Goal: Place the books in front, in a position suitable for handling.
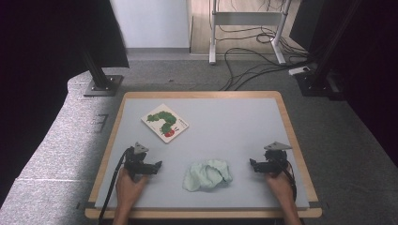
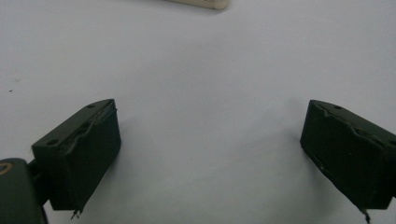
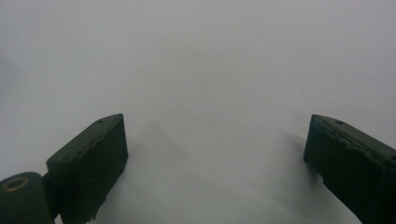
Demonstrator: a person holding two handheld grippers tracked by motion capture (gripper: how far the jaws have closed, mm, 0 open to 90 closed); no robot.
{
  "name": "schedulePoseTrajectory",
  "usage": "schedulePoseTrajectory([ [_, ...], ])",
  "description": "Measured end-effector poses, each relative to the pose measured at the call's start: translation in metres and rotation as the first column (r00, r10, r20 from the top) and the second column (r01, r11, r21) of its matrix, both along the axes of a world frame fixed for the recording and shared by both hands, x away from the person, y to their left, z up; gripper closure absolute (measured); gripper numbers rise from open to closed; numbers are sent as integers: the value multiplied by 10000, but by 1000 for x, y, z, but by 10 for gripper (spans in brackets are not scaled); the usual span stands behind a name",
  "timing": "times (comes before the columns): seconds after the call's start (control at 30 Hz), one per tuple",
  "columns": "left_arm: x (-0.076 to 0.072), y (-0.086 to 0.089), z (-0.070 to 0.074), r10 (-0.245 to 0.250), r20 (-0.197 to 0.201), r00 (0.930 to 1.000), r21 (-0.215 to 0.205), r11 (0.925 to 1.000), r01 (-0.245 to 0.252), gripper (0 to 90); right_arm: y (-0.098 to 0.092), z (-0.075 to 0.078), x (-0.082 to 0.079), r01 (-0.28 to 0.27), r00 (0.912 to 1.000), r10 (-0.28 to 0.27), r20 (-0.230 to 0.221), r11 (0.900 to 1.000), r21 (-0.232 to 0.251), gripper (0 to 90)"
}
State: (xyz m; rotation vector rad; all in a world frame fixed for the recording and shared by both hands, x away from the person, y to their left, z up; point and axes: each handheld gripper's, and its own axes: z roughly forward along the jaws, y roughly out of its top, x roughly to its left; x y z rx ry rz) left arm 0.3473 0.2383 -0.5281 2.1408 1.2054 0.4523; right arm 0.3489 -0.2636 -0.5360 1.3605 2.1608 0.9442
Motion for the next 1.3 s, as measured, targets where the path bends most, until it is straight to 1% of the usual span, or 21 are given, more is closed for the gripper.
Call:
schedulePoseTrajectory([
  [0.67, 0, 0, 0, 1, 2, 10000, -1, 10000, -1, 47, 0, 0, 0, -13, 10000, 13, -22, 10000, 49, 59],
  [0.73, 0, 0, 0, 0, -1, 10000, -4, 10000, 0, 47, 0, 1, -1, -183, 9998, 183, 40, 9998, 61, 76],
  [0.77, 0, 0, 0, -1, 2, 10000, -2, 10000, 1, 48, 0, 1, -2, -367, 9993, 366, 37, 9993, 116, 75],
  [0.87, 0, 0, 0, 0, 0, 10000, -4, 10000, 0, 48, 2, 2, -4, -481, 9988, 481, 27, 9988, 64, 68],
  [1.0, 0, 0, 0, 0, 0, 10000, -6, 10000, 0, 47, 3, 4, -5, -644, 9979, 644, 28, 9978, 161, 67],
  [1.03, 0, 0, 0, -1, 0, 10000, -7, 10000, 1, 48, 4, 7, -7, -806, 9967, 804, 91, 9965, 237, 60],
  [1.07, 0, 0, 0, 0, 0, 10000, -7, 10000, 0, 47, 5, 8, -7, -819, 9966, 816, 95, 9962, 305, 58],
  [1.13, 0, 0, 0, -1, -1, 10000, -7, 10000, 1, 48, 7, 11, -9, -997, 9949, 992, 166, 9946, 292, 55],
  [1.17, 0, 0, 0, -1, -1, 10000, -7, 10000, 1, 48, 7, 11, -9, -997, 9949, 992, 166, 9946, 292, 55],
  [1.23, 0, 0, 0, 0, -2, 10000, -8, 10000, 0, 48, 11, 15, -12, -1258, 9919, 1253, 198, 9916, 289, 55],
  [1.3, 0, 0, 0, 0, -1, 10000, -9, 10000, 0, 48, 14, 17, -13, -1378, 9904, 1373, 171, 9900, 288, 55],
])
